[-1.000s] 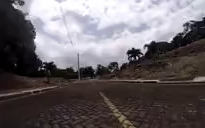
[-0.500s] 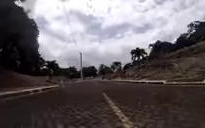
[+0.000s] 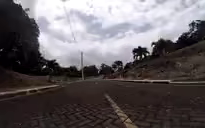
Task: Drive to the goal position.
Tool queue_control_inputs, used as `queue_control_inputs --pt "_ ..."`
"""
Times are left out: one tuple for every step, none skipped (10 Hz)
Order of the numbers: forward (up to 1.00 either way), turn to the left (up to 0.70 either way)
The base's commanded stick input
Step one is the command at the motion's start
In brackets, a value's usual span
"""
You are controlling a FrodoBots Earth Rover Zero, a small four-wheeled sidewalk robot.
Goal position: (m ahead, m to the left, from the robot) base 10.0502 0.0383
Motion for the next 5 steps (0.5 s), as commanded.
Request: queue_control_inputs --pt "0.70 0.00" --pt "0.70 0.00" --pt "0.70 0.00" --pt "0.70 0.00" --pt "0.70 0.00"
